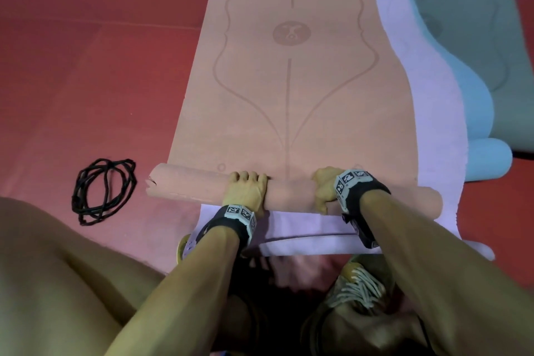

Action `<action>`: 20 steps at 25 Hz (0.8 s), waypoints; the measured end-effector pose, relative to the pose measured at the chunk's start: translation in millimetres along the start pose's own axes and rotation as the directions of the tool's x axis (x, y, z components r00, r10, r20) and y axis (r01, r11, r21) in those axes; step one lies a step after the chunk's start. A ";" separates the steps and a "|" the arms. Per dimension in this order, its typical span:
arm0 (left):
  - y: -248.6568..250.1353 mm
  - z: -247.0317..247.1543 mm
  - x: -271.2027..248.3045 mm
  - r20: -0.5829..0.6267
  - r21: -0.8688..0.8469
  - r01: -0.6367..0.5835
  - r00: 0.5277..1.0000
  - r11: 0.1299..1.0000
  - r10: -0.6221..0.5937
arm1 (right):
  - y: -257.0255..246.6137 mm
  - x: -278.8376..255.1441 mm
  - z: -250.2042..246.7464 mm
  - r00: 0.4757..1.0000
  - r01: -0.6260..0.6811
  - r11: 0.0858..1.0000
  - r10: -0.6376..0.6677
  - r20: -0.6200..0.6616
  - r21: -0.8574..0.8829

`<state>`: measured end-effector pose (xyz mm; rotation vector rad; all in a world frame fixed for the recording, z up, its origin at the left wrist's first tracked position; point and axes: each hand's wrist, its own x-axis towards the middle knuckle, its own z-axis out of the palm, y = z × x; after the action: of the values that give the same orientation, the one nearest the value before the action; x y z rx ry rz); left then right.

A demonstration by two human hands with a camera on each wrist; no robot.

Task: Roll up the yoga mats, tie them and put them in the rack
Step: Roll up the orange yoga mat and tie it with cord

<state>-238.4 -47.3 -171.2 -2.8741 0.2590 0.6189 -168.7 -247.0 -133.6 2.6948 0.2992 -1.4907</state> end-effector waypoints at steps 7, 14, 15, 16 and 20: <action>-11.0 -27.2 32.5 0.300 -0.048 0.022 0.954 0.999 -0.007 | -2.9 -27.9 54.7 0.875 0.083 0.967 -0.186 -0.446 -0.240; -12.2 -13.2 26.4 0.184 -0.125 -0.030 0.981 0.992 0.053 | -10.7 -27.0 41.5 0.892 0.028 0.975 -0.125 -0.435 -0.221; -10.2 -6.4 18.1 0.116 -0.099 -0.039 0.992 0.994 0.051 | -9.6 -26.2 35.7 0.909 0.035 0.980 -0.113 -0.400 -0.196; -8.2 -3.2 10.3 0.048 -0.066 -0.042 0.998 0.997 0.045 | -8.7 -25.7 28.2 0.929 0.036 0.986 -0.095 -0.358 -0.165; -3.5 2.0 0.5 -0.074 -0.029 -0.015 0.997 0.999 0.012 | -6.5 -11.6 -0.1 0.987 0.046 0.999 -0.049 -0.150 -0.025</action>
<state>-238.0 -43.5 -172.8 -2.9298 0.2828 0.5234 -175.9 -242.3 -123.4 2.8079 0.3866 -1.2881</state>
